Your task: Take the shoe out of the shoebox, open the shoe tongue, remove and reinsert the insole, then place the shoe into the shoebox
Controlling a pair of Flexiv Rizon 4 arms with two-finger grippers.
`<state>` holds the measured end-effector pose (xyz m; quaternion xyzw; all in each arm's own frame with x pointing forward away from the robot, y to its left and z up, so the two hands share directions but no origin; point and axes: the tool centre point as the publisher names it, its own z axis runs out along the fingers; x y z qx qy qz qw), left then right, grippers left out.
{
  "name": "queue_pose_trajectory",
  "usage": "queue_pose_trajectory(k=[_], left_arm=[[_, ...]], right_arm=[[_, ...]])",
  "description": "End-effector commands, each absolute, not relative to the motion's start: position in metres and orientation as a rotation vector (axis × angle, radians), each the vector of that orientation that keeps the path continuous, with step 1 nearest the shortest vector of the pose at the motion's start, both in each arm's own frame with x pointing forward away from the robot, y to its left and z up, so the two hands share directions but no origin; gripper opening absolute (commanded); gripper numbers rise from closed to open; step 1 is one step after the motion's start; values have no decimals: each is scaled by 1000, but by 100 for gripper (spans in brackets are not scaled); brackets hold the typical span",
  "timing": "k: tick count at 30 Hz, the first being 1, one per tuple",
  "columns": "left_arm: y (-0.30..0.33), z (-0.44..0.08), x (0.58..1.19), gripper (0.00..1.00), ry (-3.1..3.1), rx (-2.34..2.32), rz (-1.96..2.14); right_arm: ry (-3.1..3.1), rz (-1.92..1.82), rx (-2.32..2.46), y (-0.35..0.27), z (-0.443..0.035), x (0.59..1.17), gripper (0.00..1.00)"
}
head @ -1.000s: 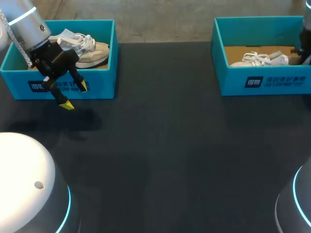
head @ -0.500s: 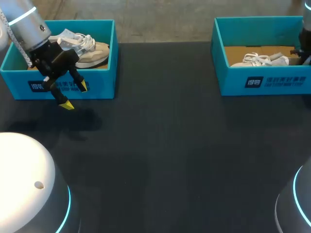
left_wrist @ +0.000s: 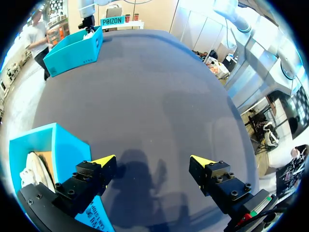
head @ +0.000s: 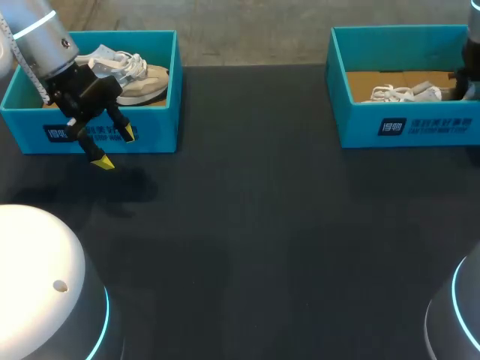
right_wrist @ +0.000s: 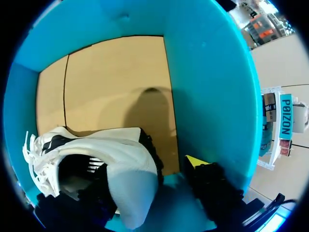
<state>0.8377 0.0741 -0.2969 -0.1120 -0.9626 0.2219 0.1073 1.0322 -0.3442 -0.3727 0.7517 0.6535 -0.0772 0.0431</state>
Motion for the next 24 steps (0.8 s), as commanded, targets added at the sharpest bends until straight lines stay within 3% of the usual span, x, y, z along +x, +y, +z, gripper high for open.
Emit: queue_pose_trajectory(k=[1,8,24], left_arm=[[75,-297,838,100,-2833,-332,655],[75,-297,838,100,-2833,-332,655],[75,-297,838,100,-2833,-332,655]], right_arm=[[1989,-231,2297,-343,-363,1030,74],[1966,-221,2297,-337,-345,1031,100],[1906,-196,2311,-326,-303,1029,100]])
